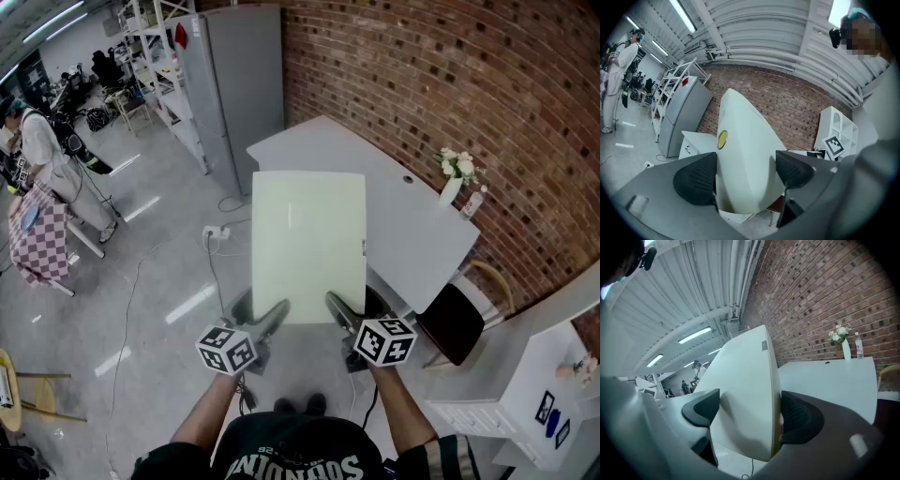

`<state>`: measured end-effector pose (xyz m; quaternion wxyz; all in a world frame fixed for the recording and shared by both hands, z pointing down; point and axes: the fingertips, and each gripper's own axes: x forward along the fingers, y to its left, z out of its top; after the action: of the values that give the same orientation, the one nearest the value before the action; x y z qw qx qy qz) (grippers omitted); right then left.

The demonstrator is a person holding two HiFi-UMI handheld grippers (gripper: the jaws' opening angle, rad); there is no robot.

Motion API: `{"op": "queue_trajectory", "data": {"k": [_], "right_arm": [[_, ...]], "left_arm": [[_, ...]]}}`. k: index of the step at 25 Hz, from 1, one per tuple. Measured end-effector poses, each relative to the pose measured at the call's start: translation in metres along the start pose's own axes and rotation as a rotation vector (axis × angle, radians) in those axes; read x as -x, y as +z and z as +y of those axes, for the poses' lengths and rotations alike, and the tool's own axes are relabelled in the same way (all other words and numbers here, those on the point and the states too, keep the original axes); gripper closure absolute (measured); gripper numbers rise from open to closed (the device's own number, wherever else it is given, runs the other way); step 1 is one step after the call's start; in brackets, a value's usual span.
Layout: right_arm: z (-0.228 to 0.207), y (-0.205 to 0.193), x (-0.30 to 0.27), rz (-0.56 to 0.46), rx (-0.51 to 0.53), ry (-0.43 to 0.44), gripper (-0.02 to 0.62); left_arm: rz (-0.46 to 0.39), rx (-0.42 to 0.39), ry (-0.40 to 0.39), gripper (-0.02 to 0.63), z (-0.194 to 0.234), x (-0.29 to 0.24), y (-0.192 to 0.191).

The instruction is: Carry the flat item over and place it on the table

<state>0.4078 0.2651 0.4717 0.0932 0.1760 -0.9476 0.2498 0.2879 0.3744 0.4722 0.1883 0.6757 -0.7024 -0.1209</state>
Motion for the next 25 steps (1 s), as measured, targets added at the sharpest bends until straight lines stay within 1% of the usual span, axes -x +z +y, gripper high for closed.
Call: {"op": "queue_trajectory", "data": {"k": [7,14,20,25], "right_arm": [[-0.007,0.006,0.001,-0.009,0.010,0.005,0.193],[-0.023,0.013,0.004,-0.013,-0.010,0.009,0.193],[-0.035,0.020,0.006,-0.013,-0.009,0.026,0.193],[-0.037,0.021,-0.003,-0.006,-0.007,0.040,0.193]], "left_arm": [[-0.001,-0.004,0.004,0.209,-0.005,-0.008,0.001],[0.000,-0.012,0.009,0.209,-0.013,-0.023,0.001],[-0.016,-0.015,0.020,0.209,-0.020,-0.033,0.001],[-0.025,-0.012,0.040,0.209,-0.015,-0.036,0.002]]}}
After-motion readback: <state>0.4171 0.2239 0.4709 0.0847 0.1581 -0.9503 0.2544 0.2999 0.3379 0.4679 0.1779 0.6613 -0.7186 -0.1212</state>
